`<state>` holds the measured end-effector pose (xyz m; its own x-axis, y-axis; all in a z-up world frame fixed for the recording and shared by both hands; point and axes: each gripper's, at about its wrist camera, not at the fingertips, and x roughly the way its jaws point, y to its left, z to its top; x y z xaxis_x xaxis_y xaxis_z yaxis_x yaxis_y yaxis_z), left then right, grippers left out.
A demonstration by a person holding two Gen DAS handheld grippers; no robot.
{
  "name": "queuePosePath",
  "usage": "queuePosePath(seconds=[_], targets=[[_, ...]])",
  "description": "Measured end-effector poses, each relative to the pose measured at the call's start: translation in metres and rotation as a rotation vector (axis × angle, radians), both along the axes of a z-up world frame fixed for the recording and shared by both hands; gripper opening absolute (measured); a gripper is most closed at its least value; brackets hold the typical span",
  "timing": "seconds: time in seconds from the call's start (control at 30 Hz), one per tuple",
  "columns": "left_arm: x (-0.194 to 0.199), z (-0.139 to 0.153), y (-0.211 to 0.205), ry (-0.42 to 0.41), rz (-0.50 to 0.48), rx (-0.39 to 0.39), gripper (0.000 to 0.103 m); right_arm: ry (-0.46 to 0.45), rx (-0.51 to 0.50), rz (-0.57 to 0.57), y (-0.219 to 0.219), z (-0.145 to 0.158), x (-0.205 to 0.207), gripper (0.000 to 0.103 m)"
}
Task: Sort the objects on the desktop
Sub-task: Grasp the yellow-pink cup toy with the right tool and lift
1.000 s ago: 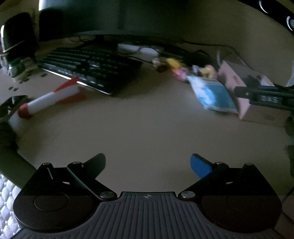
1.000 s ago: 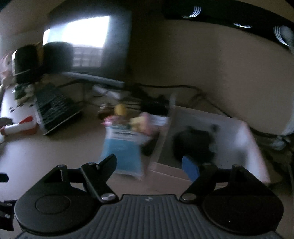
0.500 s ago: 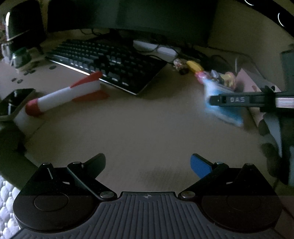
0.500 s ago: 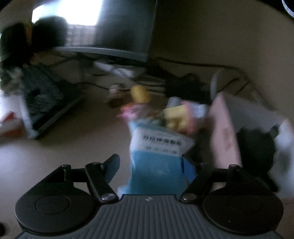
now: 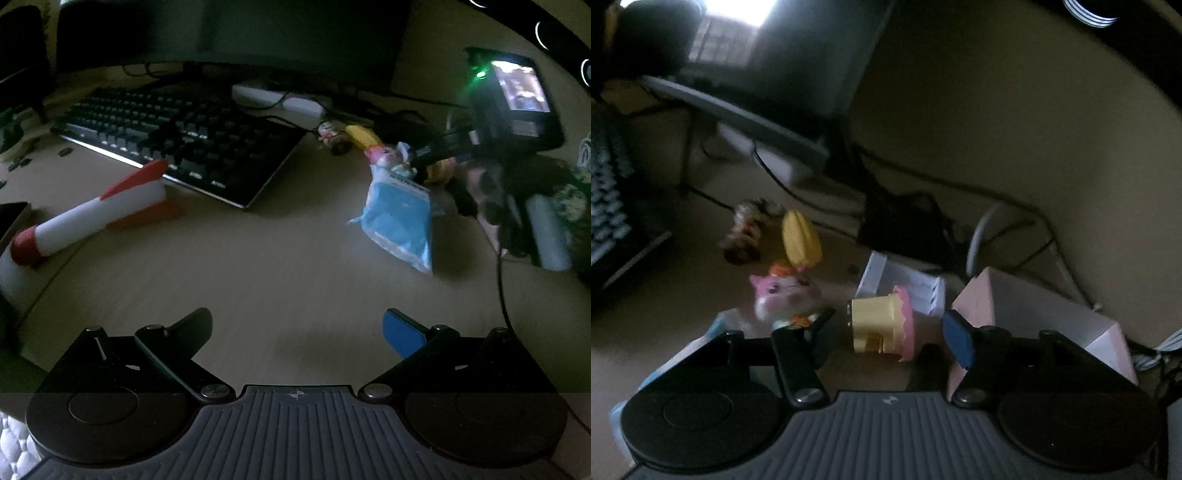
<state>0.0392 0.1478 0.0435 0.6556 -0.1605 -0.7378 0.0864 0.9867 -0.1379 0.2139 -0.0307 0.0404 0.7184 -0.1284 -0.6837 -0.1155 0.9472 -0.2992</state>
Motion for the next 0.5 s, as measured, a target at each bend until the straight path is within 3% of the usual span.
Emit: queuePosePath(seconds=[0.1,0.23,0.37,0.5], targets=[[0.002,0.001,-0.002,-0.01,-0.007,0.006,0.101,0.031,0.008,0.036,0.003,-0.01,0.004,0.042],[0.009,0.004,-0.011,-0.024,-0.014,0.008,0.101,-0.009,0.064,0.065,-0.006,0.007,-0.024,0.042],[0.02,0.005,-0.031,-0.055,-0.046,0.028,0.101,-0.022,0.175,0.155,-0.029,0.041,-0.088,0.042],[0.038,0.005,-0.06,-0.076,-0.061,0.059,0.101,0.022,0.137,0.208,-0.059,0.043,-0.151,0.042]])
